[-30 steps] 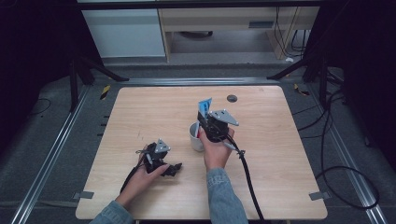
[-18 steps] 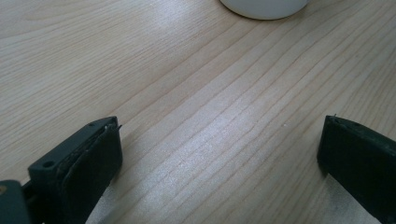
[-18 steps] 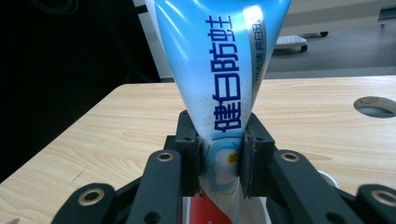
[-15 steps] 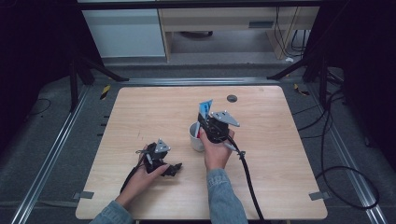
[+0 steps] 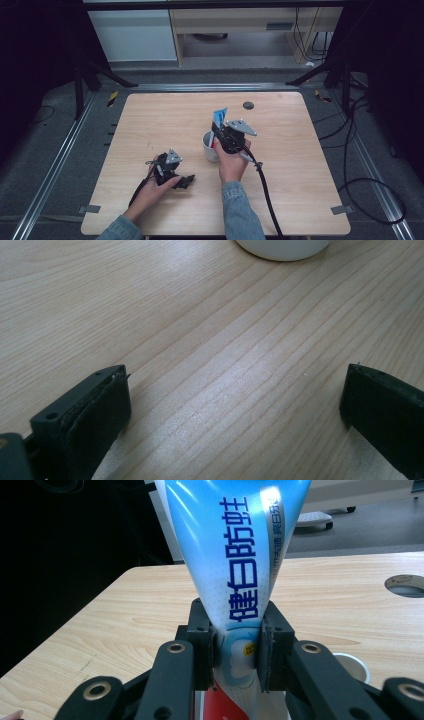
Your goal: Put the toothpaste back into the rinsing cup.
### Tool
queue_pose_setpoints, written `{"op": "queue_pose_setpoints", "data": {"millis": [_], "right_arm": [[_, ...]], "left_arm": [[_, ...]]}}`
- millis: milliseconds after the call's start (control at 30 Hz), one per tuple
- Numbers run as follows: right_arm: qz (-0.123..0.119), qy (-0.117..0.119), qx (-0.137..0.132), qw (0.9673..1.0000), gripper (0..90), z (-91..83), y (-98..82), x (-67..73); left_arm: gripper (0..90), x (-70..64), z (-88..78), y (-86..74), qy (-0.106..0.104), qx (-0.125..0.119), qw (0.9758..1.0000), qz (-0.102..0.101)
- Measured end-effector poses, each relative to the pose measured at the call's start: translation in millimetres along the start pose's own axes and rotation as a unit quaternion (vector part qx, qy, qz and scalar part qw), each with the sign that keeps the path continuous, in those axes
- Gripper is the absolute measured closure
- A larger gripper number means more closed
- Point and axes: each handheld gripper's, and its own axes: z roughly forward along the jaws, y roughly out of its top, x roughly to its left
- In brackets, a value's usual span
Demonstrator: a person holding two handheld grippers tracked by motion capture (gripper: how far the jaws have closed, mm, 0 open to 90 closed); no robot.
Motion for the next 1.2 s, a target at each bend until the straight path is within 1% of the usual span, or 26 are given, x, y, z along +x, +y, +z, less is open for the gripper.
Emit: {"op": "queue_pose_setpoints", "data": {"millis": [467,633,767,1200], "right_arm": [[-0.001,0.005,0.005,1.0,71.9,1.4,-1.9,-0.4],[0.009,0.007,0.01,0.9999,71.4,0.5,-0.6,-5.1],[0.012,0.008,0.014,0.9998,71.1,0.3,0.3,-7.8],[0.012,0.013,0.021,0.9996,68.7,-4.0,1.6,-14.1]], "left_arm": [[0.0,0.0,0.0,0.0,0.0,0.0,1.0,0.0],[0.0,0.0,0.0,0.0,0.0,0.0,1.0,0.0],[0.0,-0.1,0.0,0.0,0.0,0.0,1.0,0.0],[0.0,0.0,0.0,0.0,0.0,0.0,1.0,0.0]]}}
